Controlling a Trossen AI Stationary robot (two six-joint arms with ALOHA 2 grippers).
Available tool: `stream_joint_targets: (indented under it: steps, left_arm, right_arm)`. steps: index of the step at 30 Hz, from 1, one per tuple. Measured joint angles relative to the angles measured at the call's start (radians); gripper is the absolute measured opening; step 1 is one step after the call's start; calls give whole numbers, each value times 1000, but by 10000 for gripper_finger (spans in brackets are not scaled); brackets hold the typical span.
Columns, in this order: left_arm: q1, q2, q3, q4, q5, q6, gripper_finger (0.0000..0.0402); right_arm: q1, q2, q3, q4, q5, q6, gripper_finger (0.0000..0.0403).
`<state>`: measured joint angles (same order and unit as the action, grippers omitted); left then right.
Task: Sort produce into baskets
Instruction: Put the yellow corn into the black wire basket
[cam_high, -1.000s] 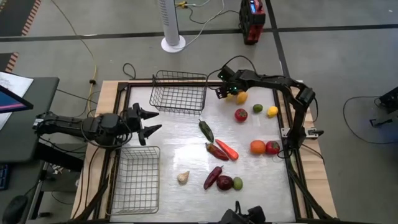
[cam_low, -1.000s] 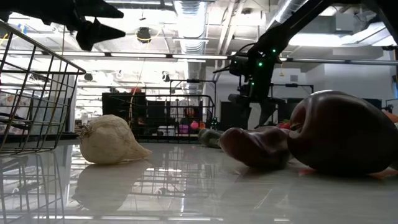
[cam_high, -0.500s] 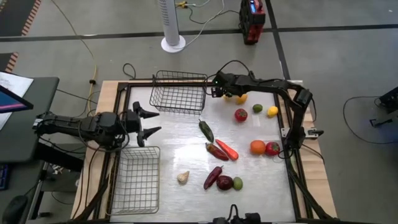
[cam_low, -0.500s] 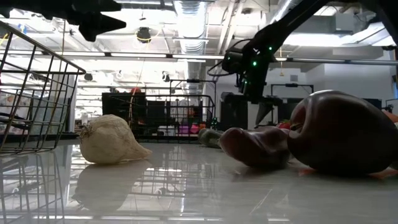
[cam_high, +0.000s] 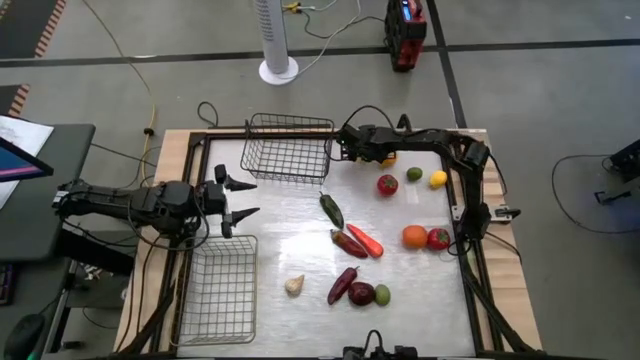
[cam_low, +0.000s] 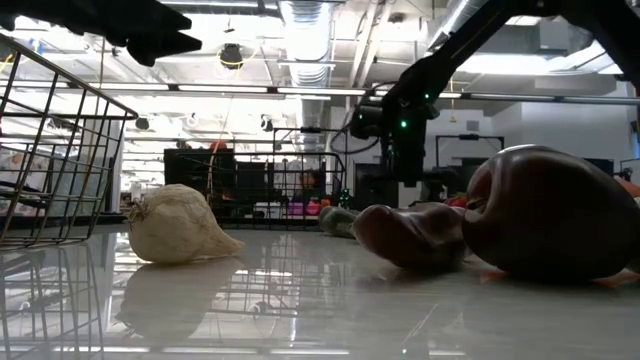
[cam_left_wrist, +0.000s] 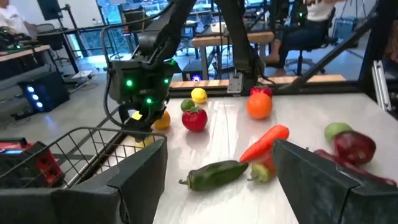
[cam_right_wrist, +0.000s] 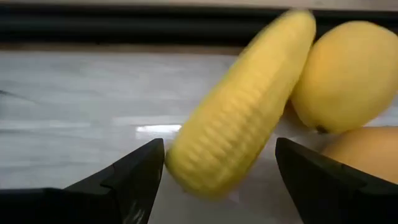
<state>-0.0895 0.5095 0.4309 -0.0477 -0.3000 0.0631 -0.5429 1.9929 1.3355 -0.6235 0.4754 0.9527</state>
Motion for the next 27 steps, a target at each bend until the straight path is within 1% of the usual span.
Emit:
stream_joint_targets:
  steps: [9,13,16,20,27]
  left_arm:
    - [0,0,0,-17,0,24,279]
    - [0,0,0,-17,0,27,279]
    - [0,0,0,-16,-1,26,279]
    - [0,0,0,-15,-1,25,279]
    - [0,0,0,-15,-16,20,279]
  right_arm:
    - [-2,25,0,11,1,11,334]
    - [-3,22,0,7,36,7,331]
    - [-4,22,0,14,42,0,324]
    - [-4,22,0,4,38,-10,304]
    - [-2,22,0,-10,-6,-16,247]
